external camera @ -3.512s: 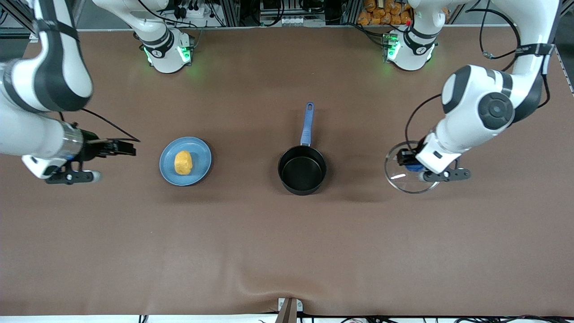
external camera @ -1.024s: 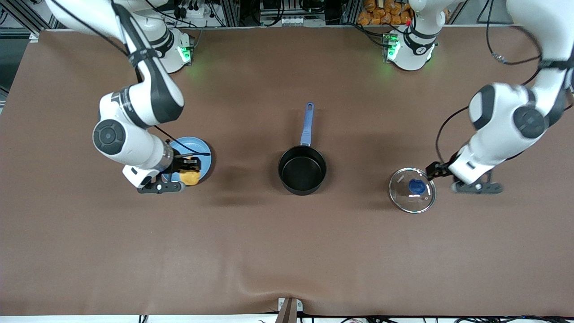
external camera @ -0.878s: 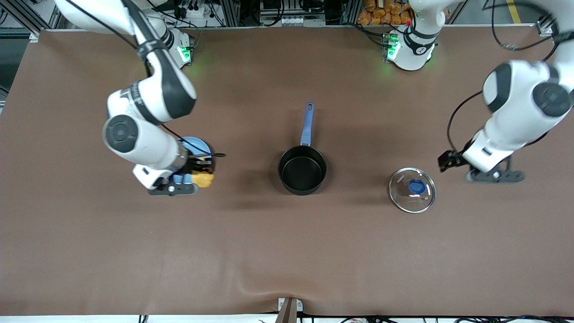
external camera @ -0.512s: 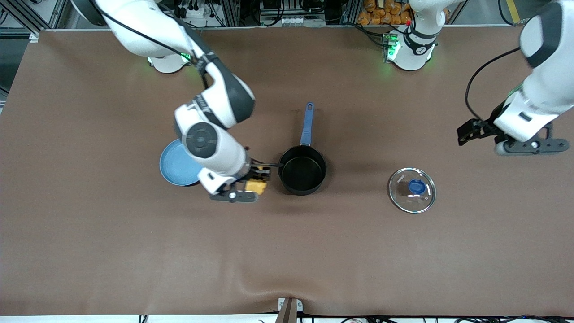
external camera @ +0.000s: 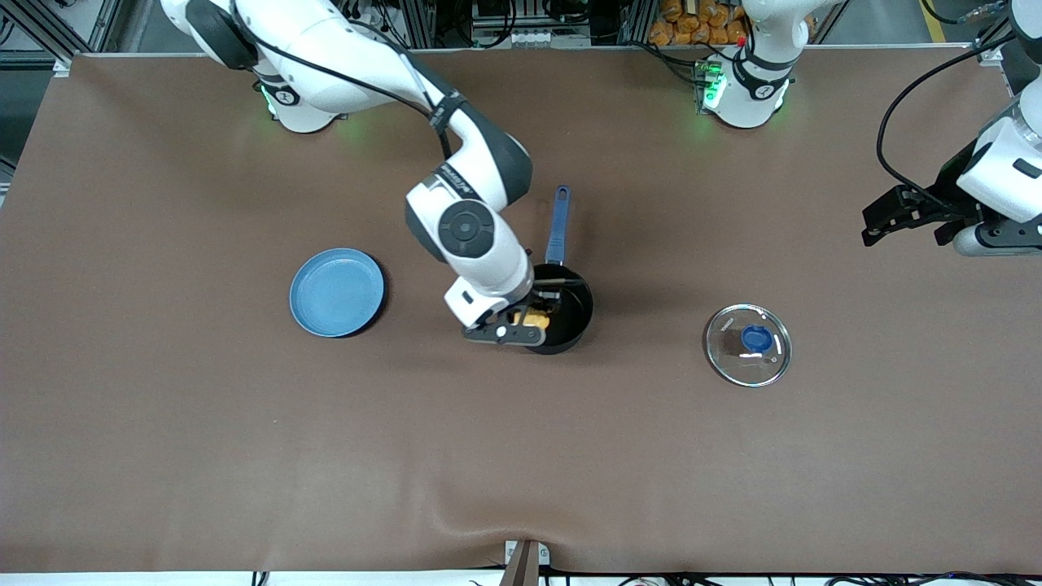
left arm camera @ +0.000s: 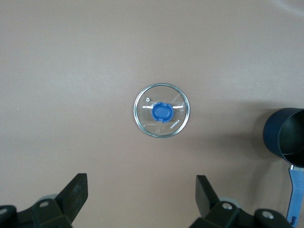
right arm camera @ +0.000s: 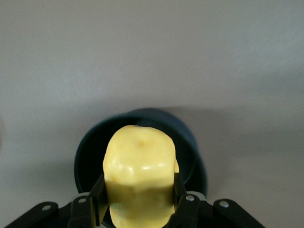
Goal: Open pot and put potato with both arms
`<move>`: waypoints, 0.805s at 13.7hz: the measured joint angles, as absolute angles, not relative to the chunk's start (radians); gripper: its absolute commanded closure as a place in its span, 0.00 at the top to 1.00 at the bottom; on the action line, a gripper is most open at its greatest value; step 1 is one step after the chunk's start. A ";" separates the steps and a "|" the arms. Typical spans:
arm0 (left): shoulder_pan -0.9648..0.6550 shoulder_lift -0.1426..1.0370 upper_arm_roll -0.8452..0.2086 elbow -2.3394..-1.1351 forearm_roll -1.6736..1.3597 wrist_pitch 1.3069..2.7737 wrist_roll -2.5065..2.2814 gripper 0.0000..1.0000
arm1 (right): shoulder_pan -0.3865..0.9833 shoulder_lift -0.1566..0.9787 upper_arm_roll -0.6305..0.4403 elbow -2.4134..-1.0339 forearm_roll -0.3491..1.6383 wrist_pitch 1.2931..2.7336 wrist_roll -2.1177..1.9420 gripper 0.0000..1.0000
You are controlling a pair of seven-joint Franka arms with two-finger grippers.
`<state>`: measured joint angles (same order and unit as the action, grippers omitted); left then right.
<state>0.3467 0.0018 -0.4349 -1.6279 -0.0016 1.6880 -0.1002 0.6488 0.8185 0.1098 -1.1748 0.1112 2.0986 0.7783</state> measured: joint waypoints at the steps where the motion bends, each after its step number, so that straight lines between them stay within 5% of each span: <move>1: 0.347 0.003 -0.435 -1.624 -0.002 1.688 -0.100 1.00 | 0.663 0.831 0.108 -1.174 0.111 2.103 0.784 0.00; 8: 0.337 0.004 -0.423 -1.611 -0.002 1.674 -0.100 1.00 | 0.707 0.896 0.103 -1.173 0.094 2.111 0.795 0.00; 11: 0.176 0.002 -0.269 -1.604 -0.002 1.671 -0.100 1.00 | 0.714 0.933 0.102 -1.173 0.092 2.162 0.799 0.00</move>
